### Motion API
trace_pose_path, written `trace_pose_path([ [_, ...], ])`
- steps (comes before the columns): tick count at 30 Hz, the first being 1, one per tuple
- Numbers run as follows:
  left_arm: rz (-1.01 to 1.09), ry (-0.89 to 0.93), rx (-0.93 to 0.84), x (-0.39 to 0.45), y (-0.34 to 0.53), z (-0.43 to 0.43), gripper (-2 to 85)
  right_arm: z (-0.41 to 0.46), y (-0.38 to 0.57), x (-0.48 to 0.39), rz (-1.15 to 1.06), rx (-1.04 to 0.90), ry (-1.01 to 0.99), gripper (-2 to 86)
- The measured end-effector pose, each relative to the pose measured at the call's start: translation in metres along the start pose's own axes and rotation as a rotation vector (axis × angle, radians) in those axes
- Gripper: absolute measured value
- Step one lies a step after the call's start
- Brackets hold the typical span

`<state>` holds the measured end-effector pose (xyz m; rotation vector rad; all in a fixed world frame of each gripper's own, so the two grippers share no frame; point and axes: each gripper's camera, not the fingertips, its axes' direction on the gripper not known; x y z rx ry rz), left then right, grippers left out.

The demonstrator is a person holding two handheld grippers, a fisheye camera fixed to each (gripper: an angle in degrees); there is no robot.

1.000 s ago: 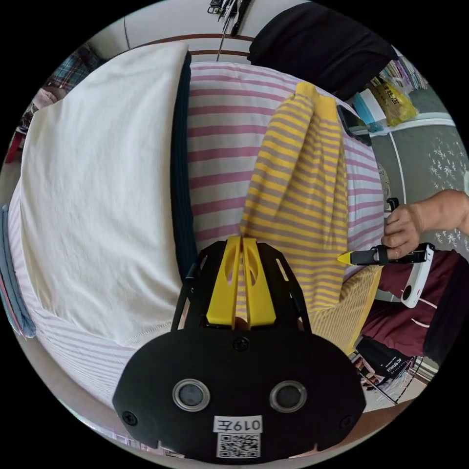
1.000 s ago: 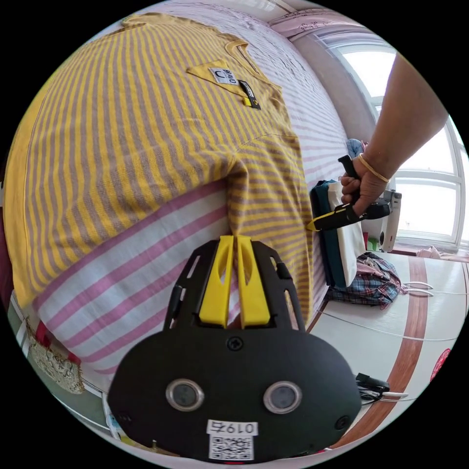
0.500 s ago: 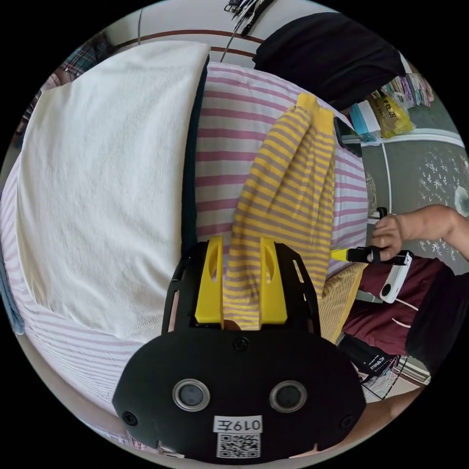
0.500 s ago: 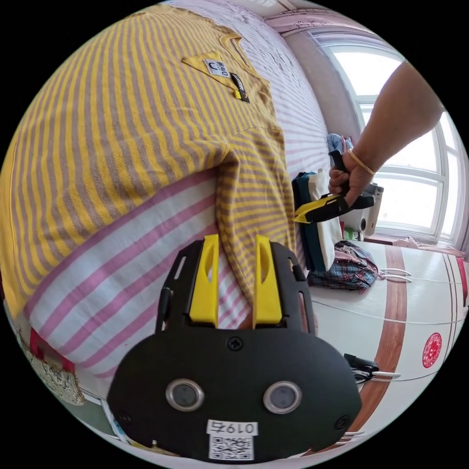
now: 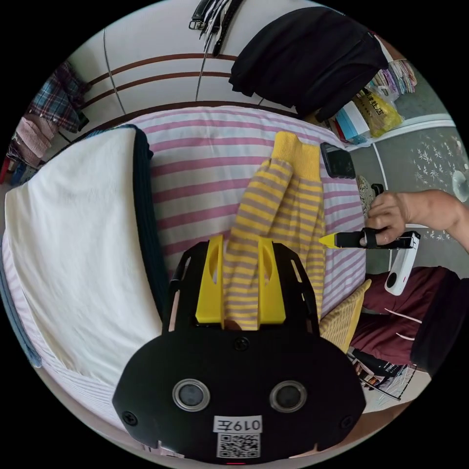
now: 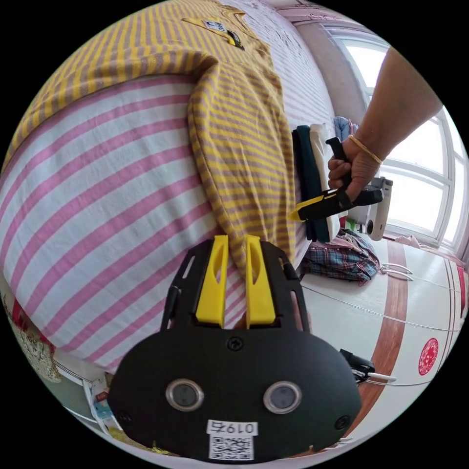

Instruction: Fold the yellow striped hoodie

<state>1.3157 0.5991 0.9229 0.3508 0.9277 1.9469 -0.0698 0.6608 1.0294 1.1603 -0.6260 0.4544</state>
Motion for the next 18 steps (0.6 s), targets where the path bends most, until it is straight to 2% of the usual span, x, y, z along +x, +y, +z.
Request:
trace_pose_path([
  [3,0.029,-0.036,-0.038,0.0,-0.005,0.007,3.8,0.006,0.0,-0.003,-0.045,-0.01,0.013,0.2],
  [7,0.026,-0.078,-0.058,-0.004,-0.003,0.012,2.8,-0.002,0.003,0.007,0.013,-0.015,-0.072,0.1],
  [12,0.013,-0.005,-0.058,-0.014,0.006,0.013,5.0,-0.004,-0.003,-0.007,-0.023,-0.027,0.065,4.4],
  [18,0.059,0.1,-0.027,-0.026,0.017,-0.01,8.1,0.002,0.015,0.02,0.039,-0.055,0.096,8.9],
])
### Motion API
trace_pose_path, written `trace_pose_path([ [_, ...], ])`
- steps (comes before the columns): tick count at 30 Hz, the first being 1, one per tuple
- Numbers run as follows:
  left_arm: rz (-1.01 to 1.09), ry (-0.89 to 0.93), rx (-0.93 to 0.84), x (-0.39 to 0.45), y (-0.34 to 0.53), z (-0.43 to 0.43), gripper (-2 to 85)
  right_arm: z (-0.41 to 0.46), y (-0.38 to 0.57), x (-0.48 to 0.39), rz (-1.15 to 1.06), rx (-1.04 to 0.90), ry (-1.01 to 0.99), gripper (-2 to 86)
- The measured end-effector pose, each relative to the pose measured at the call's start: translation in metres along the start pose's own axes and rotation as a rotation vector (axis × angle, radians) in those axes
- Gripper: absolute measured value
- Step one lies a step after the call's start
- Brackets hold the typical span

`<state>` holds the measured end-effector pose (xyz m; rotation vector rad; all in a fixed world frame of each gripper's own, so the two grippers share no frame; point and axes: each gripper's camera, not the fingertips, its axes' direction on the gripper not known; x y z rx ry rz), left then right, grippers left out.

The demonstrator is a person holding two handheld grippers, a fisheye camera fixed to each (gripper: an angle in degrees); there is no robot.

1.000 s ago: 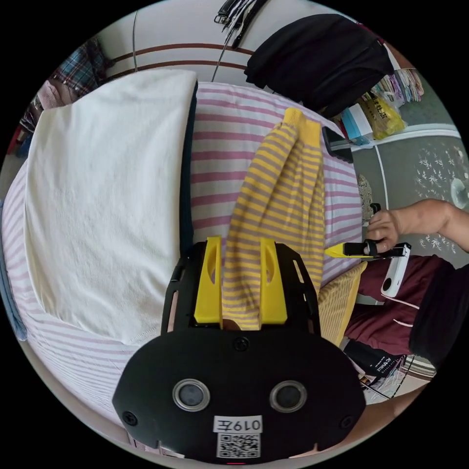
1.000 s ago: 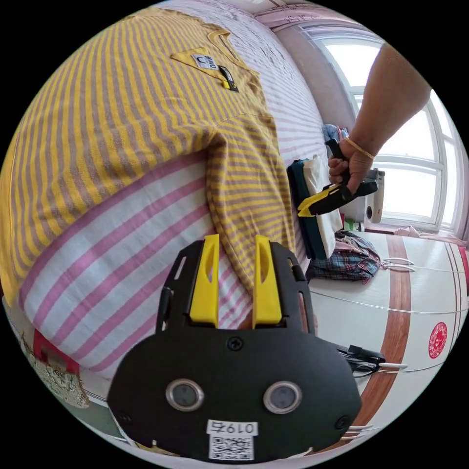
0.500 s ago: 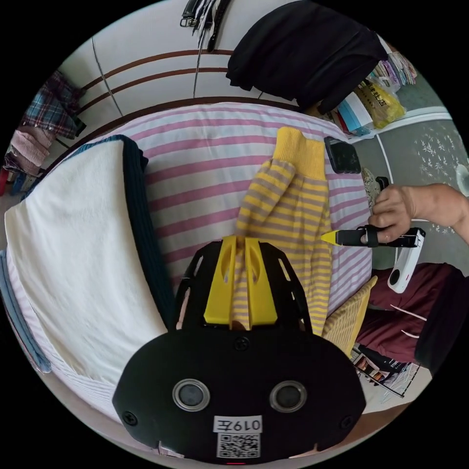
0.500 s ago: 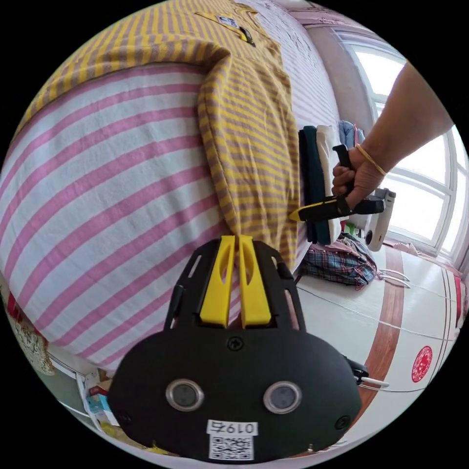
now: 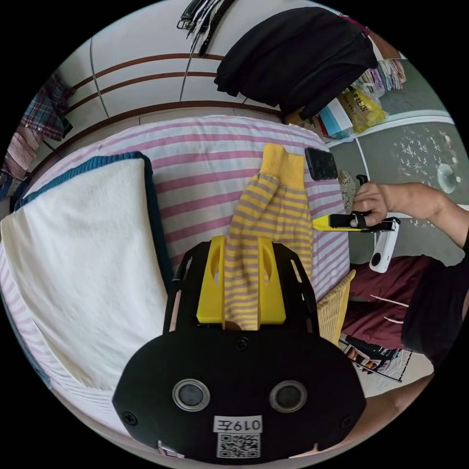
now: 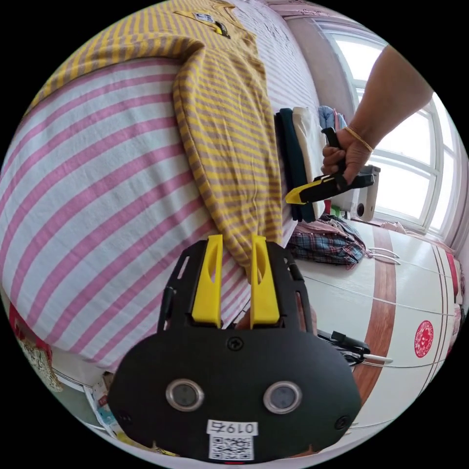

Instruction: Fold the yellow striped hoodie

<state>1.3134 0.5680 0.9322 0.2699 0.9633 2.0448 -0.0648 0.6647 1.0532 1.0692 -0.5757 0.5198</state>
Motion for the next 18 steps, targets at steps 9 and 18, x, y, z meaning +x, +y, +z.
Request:
trace_pose_path([
  [9,0.047,-0.157,-0.063,0.026,-0.04,0.029,3.8,0.045,-0.003,0.007,-0.116,-0.038,0.016,0.8],
  [18,-0.057,-0.149,-0.022,0.013,-0.03,0.034,3.1,0.073,-0.015,0.009,-0.131,-0.106,-0.034,2.1],
])
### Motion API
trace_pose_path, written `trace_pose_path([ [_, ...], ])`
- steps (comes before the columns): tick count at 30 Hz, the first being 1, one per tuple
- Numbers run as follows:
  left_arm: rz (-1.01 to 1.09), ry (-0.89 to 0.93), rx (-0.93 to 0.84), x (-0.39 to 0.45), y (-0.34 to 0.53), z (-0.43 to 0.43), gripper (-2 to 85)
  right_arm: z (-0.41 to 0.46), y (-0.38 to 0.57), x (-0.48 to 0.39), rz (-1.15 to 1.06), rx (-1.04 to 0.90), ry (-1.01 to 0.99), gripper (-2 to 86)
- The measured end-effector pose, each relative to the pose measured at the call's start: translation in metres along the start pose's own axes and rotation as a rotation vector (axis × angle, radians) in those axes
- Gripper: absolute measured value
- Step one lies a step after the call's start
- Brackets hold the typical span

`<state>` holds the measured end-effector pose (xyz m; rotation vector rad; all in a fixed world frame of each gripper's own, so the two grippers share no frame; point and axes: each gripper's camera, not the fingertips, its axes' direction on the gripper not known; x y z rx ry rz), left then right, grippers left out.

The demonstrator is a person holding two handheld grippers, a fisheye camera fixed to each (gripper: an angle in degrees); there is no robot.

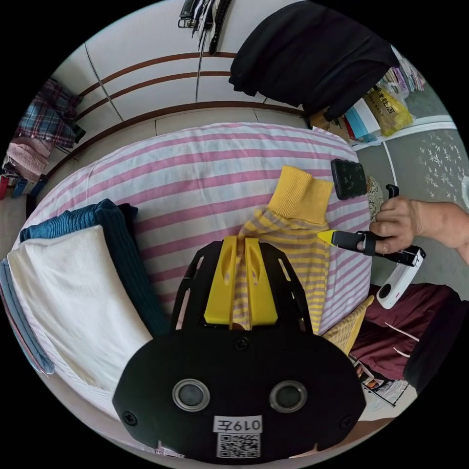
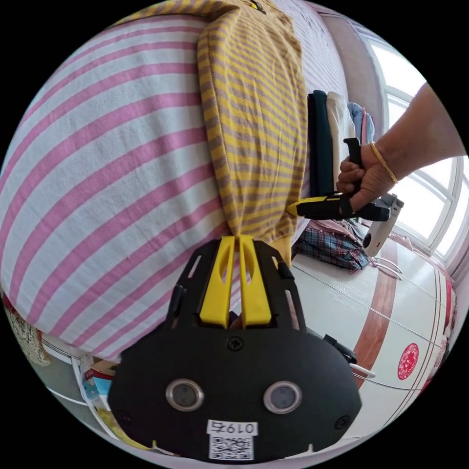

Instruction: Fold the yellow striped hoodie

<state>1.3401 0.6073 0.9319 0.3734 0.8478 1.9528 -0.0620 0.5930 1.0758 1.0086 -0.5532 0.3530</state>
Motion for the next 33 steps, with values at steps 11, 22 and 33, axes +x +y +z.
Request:
trace_pose_path([
  [11,0.152,0.096,0.108,0.02,0.076,-0.099,2.2,-0.047,0.035,0.042,0.215,0.04,-0.042,8.5],
  [22,-0.821,0.317,0.503,0.131,0.398,0.017,1.0,-0.134,-0.063,0.024,0.245,0.233,-0.207,2.9],
  [33,-1.215,0.336,0.301,0.358,0.484,0.124,1.4,-0.111,-0.111,0.015,0.37,0.096,-0.694,-0.4],
])
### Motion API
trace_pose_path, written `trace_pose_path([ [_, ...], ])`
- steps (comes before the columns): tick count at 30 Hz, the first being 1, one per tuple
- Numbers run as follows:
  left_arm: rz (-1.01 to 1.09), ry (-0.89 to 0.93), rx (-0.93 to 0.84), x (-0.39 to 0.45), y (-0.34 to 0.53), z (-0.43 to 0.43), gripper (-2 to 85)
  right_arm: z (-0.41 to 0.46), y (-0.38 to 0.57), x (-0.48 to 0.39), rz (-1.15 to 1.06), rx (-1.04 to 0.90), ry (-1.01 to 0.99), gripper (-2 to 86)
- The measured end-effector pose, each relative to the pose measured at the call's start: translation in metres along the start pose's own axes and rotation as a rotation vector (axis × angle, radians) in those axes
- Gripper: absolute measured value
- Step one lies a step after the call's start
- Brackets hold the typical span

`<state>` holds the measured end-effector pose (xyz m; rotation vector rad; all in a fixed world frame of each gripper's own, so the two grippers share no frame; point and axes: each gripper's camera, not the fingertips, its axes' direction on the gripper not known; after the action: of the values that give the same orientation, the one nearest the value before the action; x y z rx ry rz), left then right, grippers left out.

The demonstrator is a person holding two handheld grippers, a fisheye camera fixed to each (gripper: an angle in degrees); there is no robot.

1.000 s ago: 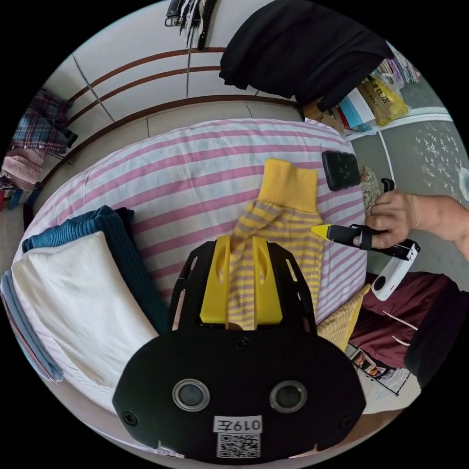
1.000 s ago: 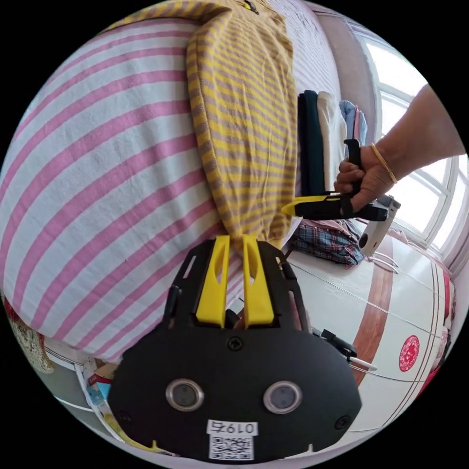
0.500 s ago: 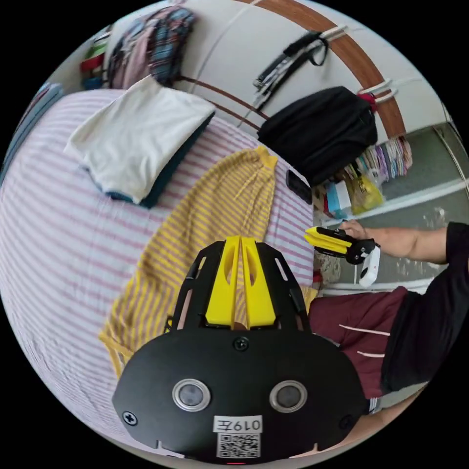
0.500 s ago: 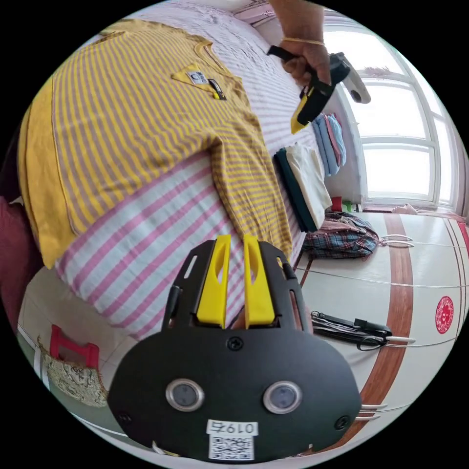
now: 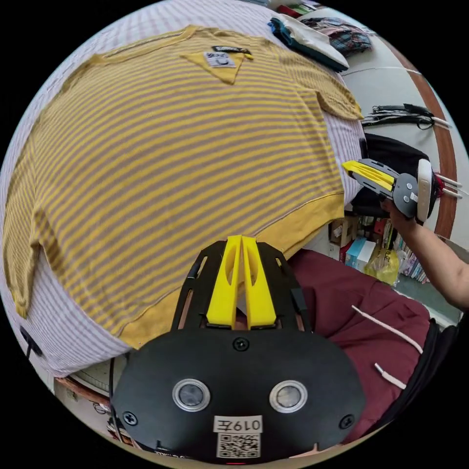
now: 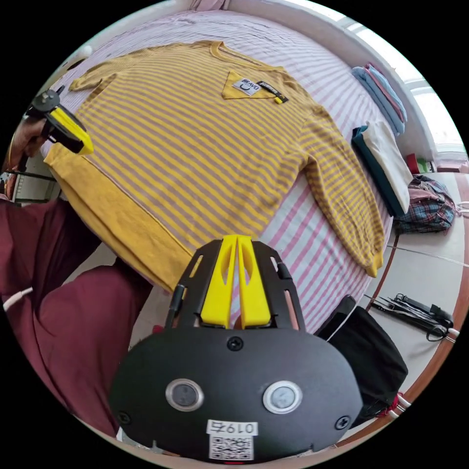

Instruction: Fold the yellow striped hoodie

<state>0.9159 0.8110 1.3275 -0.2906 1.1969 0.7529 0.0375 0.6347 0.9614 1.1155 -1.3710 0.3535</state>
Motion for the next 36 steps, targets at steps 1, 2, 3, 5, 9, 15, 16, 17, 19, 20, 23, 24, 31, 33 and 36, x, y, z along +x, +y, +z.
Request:
trace_pose_path([
  [1,-0.044,0.026,-0.004,-0.013,0.014,0.005,1.7,0.004,-0.004,-0.005,-0.01,-0.01,-0.001,-0.3],
  [2,-0.067,0.025,-0.003,-0.018,0.021,0.007,2.0,0.008,-0.012,-0.015,-0.027,-0.014,-0.005,-0.1],
  [3,-0.102,0.016,0.021,-0.028,0.034,0.008,2.6,0.01,-0.02,-0.021,-0.03,-0.004,-0.036,0.2],
  [5,-0.14,0.019,0.066,-0.04,0.054,0.006,4.3,0.011,-0.031,-0.025,-0.001,0.012,-0.102,1.4],
  [9,-0.204,0.073,0.122,-0.058,0.108,0.011,10.1,0.015,-0.048,-0.045,0.006,0.024,-0.226,6.7],
  [15,-0.147,-0.027,0.157,-0.052,0.164,0.018,13.1,0.027,-0.055,-0.121,-0.299,0.028,-0.178,9.4],
  [16,-0.062,-0.067,0.119,-0.04,0.165,0.024,13.4,0.027,-0.054,-0.13,-0.339,0.036,-0.169,9.6],
  [17,-0.017,-0.095,0.093,-0.033,0.165,0.029,13.6,0.03,-0.052,-0.15,-0.421,0.04,-0.138,9.9],
  [19,0.09,-0.232,0.047,-0.012,0.168,0.043,13.4,0.036,-0.046,-0.179,-0.532,0.053,-0.088,10.1],
  [20,0.101,-0.246,0.051,-0.009,0.168,0.045,13.3,0.041,-0.04,-0.197,-0.597,0.06,-0.066,9.9],
  [23,0.133,-0.261,0.089,0.002,0.168,0.049,12.4,0.054,-0.021,-0.244,-0.741,0.085,0.006,8.4],
  [24,0.145,-0.275,0.105,0.006,0.167,0.049,12.0,0.058,-0.015,-0.26,-0.776,0.105,0.022,7.9],
  [31,0.158,-0.269,0.135,0.016,0.164,0.052,7.7,0.1,-0.014,-0.309,-0.757,0.077,0.065,2.8],
  [33,0.142,-0.291,0.136,0.013,0.166,0.049,5.2,0.111,-0.016,-0.318,-0.741,0.07,0.072,0.1],
  [36,0.131,-0.27,0.146,0.008,0.172,0.039,2.7,0.115,-0.018,-0.321,-0.689,0.06,0.006,-0.7],
])
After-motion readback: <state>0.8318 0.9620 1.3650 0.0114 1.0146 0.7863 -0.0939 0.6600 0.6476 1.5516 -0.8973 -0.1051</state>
